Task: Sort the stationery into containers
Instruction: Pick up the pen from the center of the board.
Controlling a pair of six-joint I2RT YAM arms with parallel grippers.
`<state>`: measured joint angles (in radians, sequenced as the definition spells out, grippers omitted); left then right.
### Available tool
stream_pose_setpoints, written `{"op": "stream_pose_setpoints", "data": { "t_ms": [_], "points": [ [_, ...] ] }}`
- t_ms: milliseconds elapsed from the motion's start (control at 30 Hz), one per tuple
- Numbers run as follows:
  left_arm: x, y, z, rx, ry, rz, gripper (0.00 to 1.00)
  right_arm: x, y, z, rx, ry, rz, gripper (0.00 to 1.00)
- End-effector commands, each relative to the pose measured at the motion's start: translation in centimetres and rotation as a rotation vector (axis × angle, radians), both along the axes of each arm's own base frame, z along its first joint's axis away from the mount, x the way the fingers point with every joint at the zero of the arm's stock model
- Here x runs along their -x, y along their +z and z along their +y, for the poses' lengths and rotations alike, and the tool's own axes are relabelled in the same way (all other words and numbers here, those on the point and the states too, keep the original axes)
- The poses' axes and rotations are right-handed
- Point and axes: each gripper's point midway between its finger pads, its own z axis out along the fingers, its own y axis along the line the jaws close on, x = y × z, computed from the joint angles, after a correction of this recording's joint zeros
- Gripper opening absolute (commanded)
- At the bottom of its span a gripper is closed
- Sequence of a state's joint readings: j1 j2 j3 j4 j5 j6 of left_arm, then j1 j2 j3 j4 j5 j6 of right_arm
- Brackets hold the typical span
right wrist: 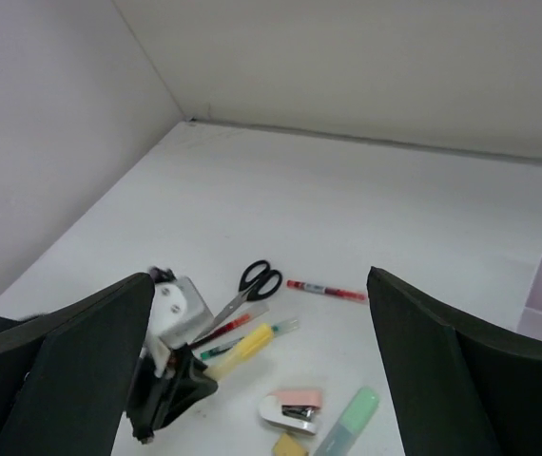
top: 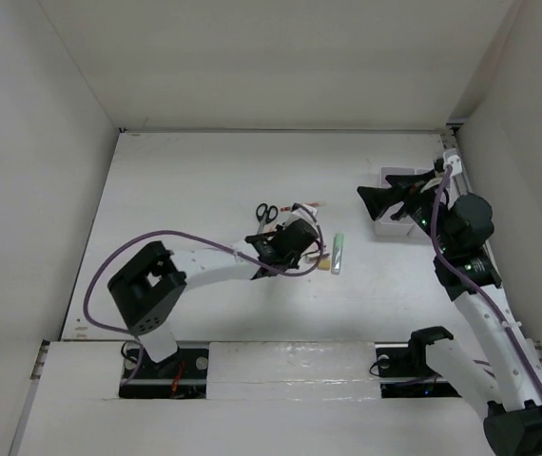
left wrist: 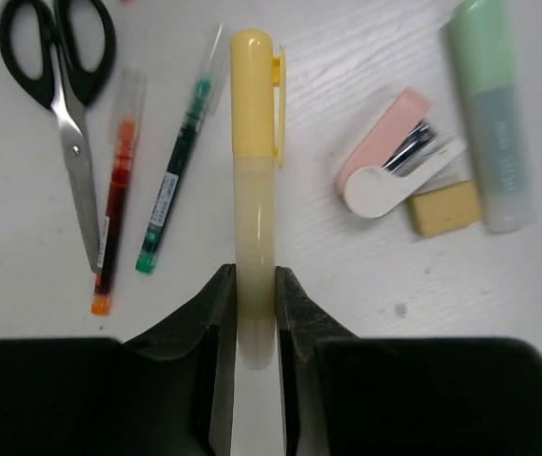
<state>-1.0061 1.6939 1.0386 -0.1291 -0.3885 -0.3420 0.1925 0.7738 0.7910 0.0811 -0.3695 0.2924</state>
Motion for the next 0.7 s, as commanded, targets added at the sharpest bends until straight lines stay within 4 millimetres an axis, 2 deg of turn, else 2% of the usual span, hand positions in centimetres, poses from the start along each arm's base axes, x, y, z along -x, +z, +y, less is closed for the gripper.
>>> {"op": "stream_pose_setpoints", "data": {
  "t_ms": [0, 33, 233, 267, 367, 433, 533, 667],
  "points": [
    [-0.2, 7.5, -0.9, 0.153, 0.002, -0.164, 0.0, 0.4, 1.0, 2.3, -0.085, 0.117, -0.008, 1.0],
    [0.2, 9.6, -1.5, 0.217, -0.017, -0.189, 0.0, 0.5, 0.9, 2.9, -0.097, 0.139, -0.006, 1.0],
    [1.8, 14.6, -3.7, 0.429, -0.156, -0.233, 0.0, 2.3, 1.2, 6.9, -0.194, 0.284, 0.016, 1.0],
    [2.1, 16.1, -3.7, 0.469, -0.176, -0.257, 0.0, 2.5, 1.1, 7.5, -0.205, 0.304, 0.012, 1.0],
    [3.4, 18.3, -4.3, 0.579, -0.259, -0.29, 0.0, 2.8, 1.1, 9.0, -0.228, 0.334, 0.024, 1.0],
    [3.9, 20.5, -4.2, 0.649, -0.29, -0.338, 0.0, 3.0, 1.1, 9.8, -0.237, 0.338, 0.027, 1.0],
    [4.7, 22.0, -3.9, 0.692, -0.309, -0.361, 0.0, 2.3, 0.3, 10.3, -0.245, 0.32, 0.065, 1.0],
    [5.0, 22.6, -3.3, 0.713, -0.309, -0.377, 0.0, 1.8, -0.5, 11.0, -0.262, 0.311, 0.104, 0.99]
  ]
}}
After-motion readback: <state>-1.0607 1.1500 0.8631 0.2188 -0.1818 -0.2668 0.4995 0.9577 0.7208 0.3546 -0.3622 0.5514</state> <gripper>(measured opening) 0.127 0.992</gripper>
